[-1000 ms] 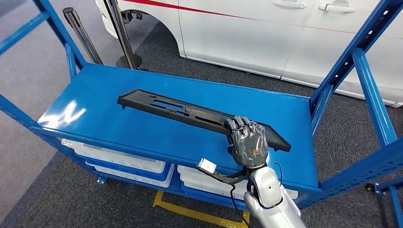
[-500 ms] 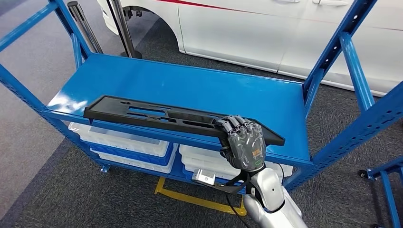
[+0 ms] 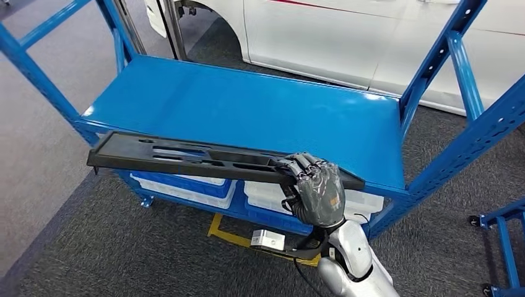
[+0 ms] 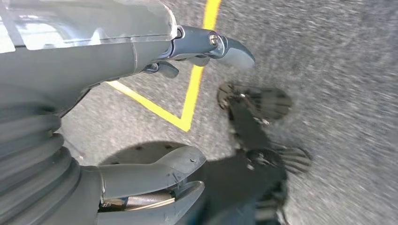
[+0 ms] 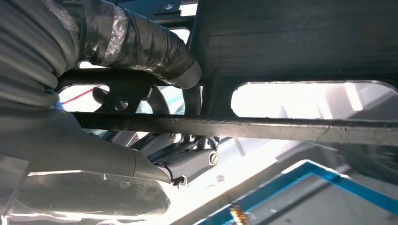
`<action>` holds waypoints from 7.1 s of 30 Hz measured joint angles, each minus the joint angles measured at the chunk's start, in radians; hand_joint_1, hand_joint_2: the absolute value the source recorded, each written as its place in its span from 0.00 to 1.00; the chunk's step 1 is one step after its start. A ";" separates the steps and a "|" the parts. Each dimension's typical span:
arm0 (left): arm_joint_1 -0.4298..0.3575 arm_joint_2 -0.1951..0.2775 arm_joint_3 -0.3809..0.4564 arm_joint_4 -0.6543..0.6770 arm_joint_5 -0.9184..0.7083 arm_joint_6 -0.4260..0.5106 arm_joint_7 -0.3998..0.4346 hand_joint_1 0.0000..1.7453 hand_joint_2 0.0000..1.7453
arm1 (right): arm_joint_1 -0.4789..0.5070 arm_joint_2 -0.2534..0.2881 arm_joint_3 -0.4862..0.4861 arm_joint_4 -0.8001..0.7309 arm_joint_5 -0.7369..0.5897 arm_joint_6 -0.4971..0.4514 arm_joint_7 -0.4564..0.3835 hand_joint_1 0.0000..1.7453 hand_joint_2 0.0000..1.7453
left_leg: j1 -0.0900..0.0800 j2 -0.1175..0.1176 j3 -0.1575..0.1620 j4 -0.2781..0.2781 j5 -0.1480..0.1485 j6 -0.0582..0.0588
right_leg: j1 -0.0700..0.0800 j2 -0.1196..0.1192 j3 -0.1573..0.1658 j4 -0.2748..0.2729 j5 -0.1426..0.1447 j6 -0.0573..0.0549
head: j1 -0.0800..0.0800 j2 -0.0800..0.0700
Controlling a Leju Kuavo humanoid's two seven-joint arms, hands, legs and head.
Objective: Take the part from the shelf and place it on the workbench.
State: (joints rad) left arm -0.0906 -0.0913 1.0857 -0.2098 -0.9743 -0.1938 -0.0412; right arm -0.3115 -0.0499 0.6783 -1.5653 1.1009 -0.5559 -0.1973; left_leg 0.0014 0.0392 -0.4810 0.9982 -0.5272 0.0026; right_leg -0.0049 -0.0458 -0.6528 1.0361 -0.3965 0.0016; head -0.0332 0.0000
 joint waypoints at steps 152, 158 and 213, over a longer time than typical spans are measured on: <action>0.031 -0.011 0.072 0.002 -0.023 0.043 0.057 0.00 1.00 | 0.016 -0.053 0.053 -0.090 -0.072 0.076 -0.021 1.00 1.00 | -0.007 0.034 -0.121 0.027 0.080 0.014 | 0.009 -0.075 0.101 -0.020 -0.095 -0.003 | -0.008 0.000; 0.031 -0.012 0.072 0.002 -0.034 0.040 0.066 0.00 1.00 | 0.014 -0.056 0.051 -0.089 -0.074 0.081 -0.023 1.00 1.00 | 0.004 -0.039 -0.112 0.006 0.095 0.045 | 0.000 0.018 0.052 0.119 -0.184 0.020 | -0.007 0.000; 0.032 -0.014 0.070 0.002 -0.073 0.029 0.082 0.00 1.00 | -0.022 -0.074 0.045 -0.057 0.045 0.082 0.030 1.00 1.00 | 0.011 -0.145 -0.114 0.017 0.079 0.011 | -0.004 0.090 0.062 -0.008 -0.075 0.005 | -0.008 0.000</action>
State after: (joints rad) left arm -0.0581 -0.1057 1.1559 -0.2079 -1.0471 -0.1652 0.0404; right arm -0.3334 -0.1242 0.7229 -1.6220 1.1460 -0.4738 -0.1671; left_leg 0.0122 -0.1059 -0.5948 1.0155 -0.4482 0.0140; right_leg -0.0089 0.0439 -0.5909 1.0277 -0.4713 0.0063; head -0.0408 0.0000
